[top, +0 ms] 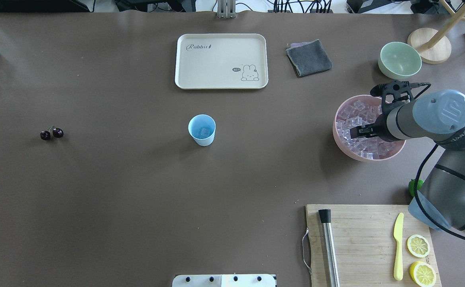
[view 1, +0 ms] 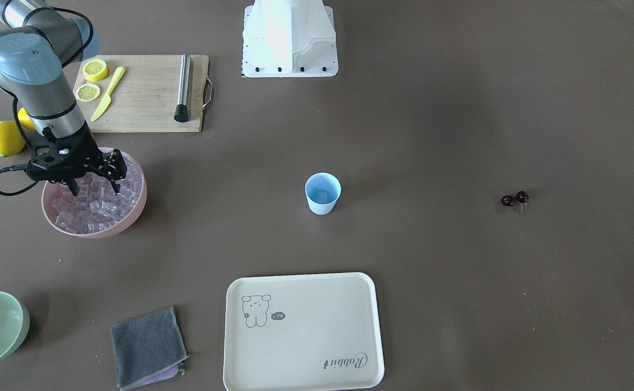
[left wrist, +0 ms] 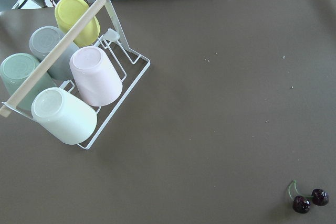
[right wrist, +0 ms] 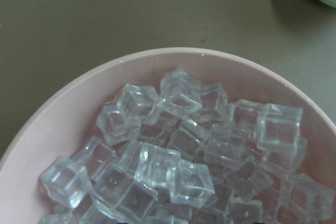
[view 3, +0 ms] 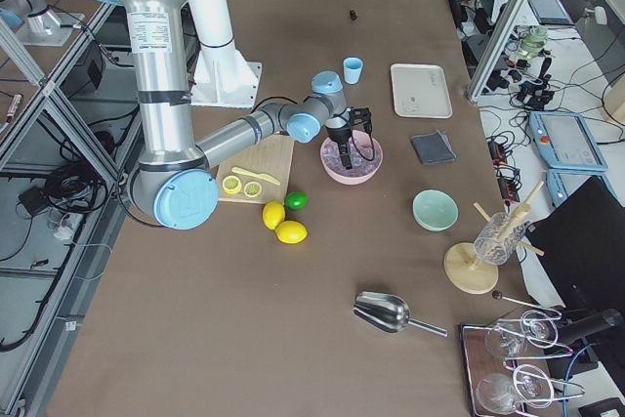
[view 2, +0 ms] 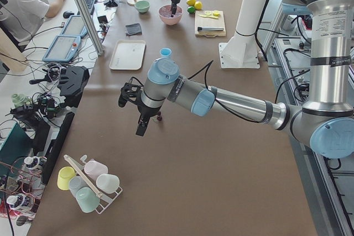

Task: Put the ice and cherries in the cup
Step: 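Lower the right gripper into the bowl and grasp a third ice cube, then carry the ice cube with the right gripper over the light-blue cup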

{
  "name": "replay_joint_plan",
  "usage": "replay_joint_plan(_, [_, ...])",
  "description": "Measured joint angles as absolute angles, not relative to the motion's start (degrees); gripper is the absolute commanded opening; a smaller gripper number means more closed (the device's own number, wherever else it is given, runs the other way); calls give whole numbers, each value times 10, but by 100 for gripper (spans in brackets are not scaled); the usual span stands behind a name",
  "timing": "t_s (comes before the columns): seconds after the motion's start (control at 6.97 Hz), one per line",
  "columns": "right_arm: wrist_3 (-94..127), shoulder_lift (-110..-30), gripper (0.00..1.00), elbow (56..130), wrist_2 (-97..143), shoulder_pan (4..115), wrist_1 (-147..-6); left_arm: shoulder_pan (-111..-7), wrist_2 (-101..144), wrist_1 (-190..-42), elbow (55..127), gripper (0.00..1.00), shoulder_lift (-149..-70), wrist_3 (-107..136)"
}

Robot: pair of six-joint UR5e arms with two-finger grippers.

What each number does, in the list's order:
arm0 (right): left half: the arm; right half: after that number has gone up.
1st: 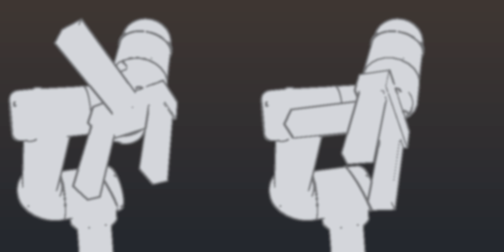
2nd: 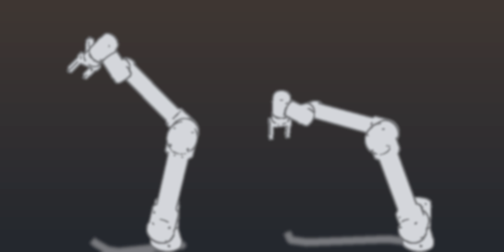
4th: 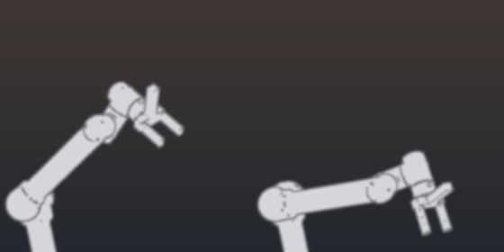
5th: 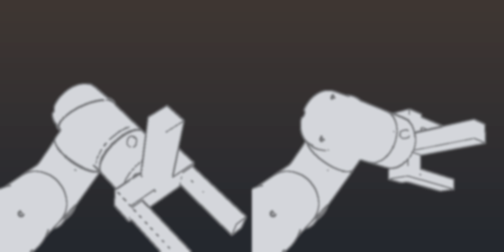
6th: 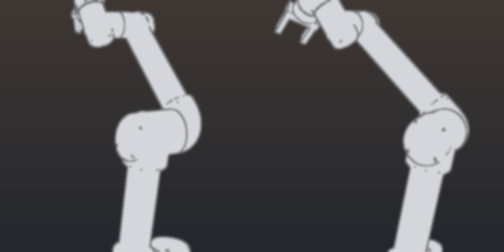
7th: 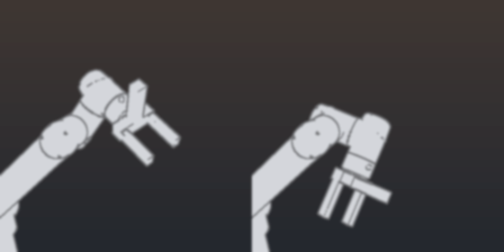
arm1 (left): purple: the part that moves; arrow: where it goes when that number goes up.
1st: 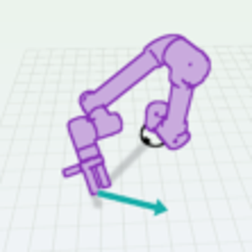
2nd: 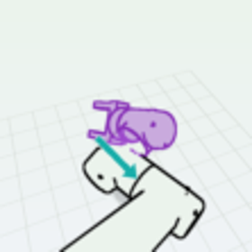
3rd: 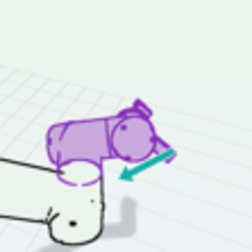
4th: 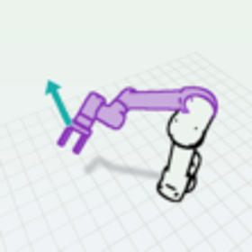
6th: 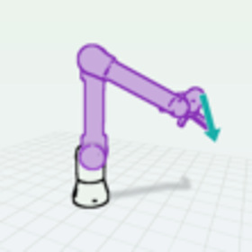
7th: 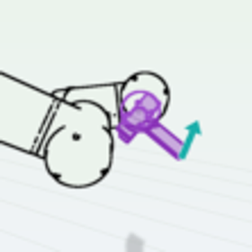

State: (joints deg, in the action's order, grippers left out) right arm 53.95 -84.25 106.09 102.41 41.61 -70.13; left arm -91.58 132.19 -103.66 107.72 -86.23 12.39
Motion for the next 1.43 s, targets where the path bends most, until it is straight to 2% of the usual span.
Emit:
replay_joint_plan(0.14, [539, -841, 73, 1059, 1024, 412, -701, -916, 1322, -1037, 1077, 98, -862, 124])
replay_joint_plan(0.29, [539, -840, 49, 1055, 1024, 407, -701, -916, 1322, -1037, 1075, 98, -862, 124])
replay_joint_plan(0.43, [539, -840, 18, 1054, 1024, 405, -701, -916, 1322, -1037, 1074, 98, -862, 124])
replay_joint_plan(0.57, [538, -840, 0, 1054, 1025, 404, -702, -916, 1322, -1037, 1073, 98, -862, 124])
replay_joint_plan(1.43, [533, -839, 0, 1069, 1049, 431, -702, -916, 1323, -1048, 1075, 98, -855, 124])
